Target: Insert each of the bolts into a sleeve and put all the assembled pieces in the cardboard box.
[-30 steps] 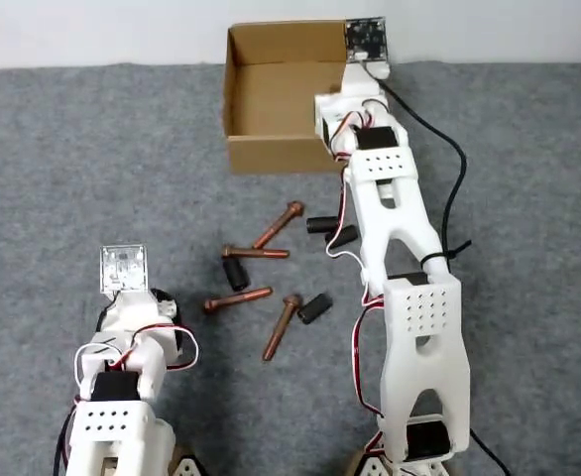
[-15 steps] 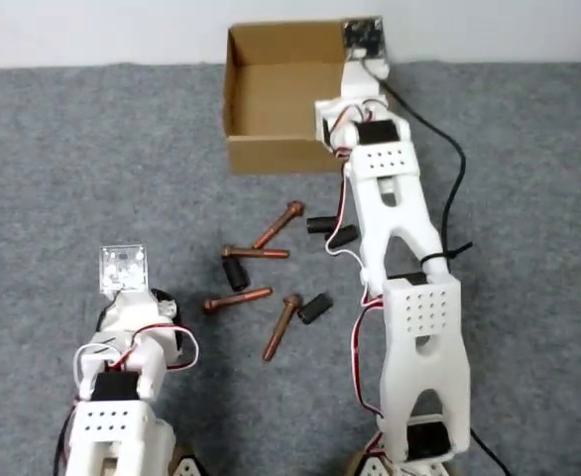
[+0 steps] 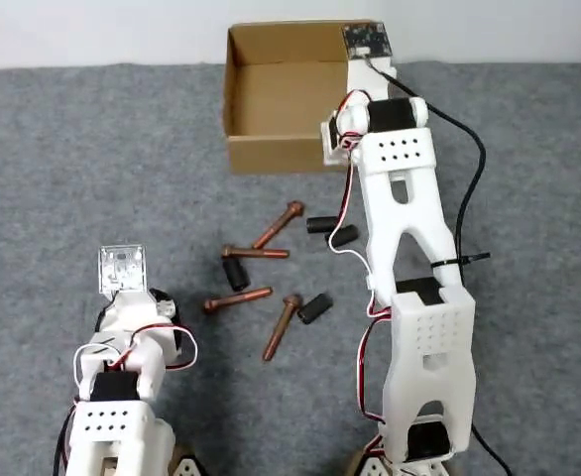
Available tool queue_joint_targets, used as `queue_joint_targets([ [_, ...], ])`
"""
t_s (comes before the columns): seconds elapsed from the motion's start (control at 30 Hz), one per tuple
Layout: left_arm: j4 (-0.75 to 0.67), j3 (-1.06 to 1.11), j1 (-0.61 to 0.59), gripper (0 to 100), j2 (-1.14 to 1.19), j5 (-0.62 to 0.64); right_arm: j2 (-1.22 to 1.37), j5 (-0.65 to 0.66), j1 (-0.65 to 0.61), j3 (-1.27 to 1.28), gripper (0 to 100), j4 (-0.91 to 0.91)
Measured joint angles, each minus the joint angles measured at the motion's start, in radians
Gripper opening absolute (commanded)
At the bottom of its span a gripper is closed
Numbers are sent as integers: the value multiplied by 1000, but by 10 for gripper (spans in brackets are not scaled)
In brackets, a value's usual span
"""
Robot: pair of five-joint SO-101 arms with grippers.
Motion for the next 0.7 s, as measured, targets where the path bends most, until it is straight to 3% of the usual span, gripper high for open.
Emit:
queue_joint_targets([
  [0.23, 0, 0, 0, 5, 0, 0, -5, 54, -37, -2, 143, 267],
  [0.5, 0, 0, 0, 5, 0, 0, -117, 255, -63, 75, 146, 272],
  [0.7, 0, 0, 0, 5, 0, 0, -161, 494, -68, 249, 147, 273],
])
